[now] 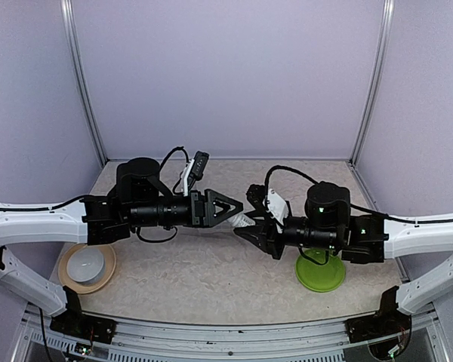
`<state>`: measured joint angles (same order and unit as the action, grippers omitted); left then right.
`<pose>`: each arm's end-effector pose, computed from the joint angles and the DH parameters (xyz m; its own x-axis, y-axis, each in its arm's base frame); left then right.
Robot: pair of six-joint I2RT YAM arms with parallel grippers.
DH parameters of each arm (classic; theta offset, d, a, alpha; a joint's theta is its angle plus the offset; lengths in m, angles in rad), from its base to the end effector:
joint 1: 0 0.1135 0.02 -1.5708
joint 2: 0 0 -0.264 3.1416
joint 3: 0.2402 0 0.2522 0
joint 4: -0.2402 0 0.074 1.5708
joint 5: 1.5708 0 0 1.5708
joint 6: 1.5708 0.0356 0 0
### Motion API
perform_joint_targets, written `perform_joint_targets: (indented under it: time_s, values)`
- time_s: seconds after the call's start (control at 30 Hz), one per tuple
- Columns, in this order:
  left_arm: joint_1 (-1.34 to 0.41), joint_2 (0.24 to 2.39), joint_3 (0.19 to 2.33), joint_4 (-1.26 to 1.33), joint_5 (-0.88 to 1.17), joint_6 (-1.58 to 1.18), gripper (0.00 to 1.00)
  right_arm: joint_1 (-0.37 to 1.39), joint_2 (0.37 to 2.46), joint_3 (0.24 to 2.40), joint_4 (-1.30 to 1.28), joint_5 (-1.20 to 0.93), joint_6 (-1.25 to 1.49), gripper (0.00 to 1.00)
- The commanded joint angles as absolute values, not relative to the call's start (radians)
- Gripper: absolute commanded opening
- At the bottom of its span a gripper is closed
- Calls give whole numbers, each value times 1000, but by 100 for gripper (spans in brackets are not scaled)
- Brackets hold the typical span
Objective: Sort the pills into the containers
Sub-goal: Screw the lid of the pill bottle onto the pill bottle.
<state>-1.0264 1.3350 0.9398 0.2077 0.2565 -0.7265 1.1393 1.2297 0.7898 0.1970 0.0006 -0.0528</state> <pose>0.1549 -0.2733 0.3110 -0.7075 -0.0719 -0.7030 0.6509 0.3210 -0.6880 0.1193 0.2591 0.2859 -0.0525 -0.2403 -0.9693 -0.9121 0.4067 -0.0514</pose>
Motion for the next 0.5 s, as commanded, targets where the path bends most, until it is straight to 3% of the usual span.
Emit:
perform_joint_targets:
  time_s: [0.0,0.17,0.47]
  values:
    - [-1022,1336,933,245,278,-718,66,1156,1240,821,195,23,-61,10]
    - [-1023,1339,927,249,291,-715,58,1157,1239,819,205,38,-59,10]
    - [-1022,1336,915,242,283,-707,58,1157,1224,804,237,40,-54,10]
